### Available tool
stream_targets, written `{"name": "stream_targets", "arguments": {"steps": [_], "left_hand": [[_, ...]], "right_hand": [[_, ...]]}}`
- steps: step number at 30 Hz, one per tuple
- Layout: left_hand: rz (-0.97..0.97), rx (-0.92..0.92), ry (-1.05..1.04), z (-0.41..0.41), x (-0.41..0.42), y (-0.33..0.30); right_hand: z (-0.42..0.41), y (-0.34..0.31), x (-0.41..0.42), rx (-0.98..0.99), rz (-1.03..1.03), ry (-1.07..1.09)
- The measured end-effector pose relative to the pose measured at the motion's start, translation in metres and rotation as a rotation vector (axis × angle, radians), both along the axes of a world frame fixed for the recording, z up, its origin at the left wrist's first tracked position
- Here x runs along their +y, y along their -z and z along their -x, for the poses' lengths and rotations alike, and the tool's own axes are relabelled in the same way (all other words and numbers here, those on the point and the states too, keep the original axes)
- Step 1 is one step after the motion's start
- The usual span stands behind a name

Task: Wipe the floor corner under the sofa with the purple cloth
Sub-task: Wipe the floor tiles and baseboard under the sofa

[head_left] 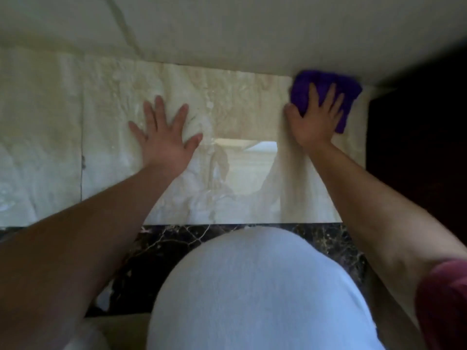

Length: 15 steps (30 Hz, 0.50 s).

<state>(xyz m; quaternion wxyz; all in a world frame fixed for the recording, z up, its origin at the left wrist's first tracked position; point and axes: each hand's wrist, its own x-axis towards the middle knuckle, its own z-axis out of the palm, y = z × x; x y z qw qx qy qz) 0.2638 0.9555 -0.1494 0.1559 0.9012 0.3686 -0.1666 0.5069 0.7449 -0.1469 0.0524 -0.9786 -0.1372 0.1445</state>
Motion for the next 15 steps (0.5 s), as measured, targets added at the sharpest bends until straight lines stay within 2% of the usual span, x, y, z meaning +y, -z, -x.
{"name": "stream_targets", "arguments": {"steps": [3,5,8,12,15], "left_hand": [[0.082,-0.022,-0.037,0.01,0.019,-0.02],[0.021,-0.06,-0.092,0.04,0.037,-0.024],[-0.091,-0.02,-0.174,0.108,0.071,-0.016],[-0.132,-0.017,-0.038,0.184,0.113,-0.013],[-0.126,-0.023,-0.16,0.196,0.125,-0.02]], "right_hand": [[0.028,-0.01,0.037,0.109,0.003,-0.14],[0.055,-0.016,0.071,0.133,-0.017,-0.207],[0.097,-0.018,0.123,0.13,-0.038,-0.318],[0.149,-0.012,0.191,0.121,-0.028,-0.549],[0.166,-0.012,0.215,0.101,0.007,-0.538]]}}
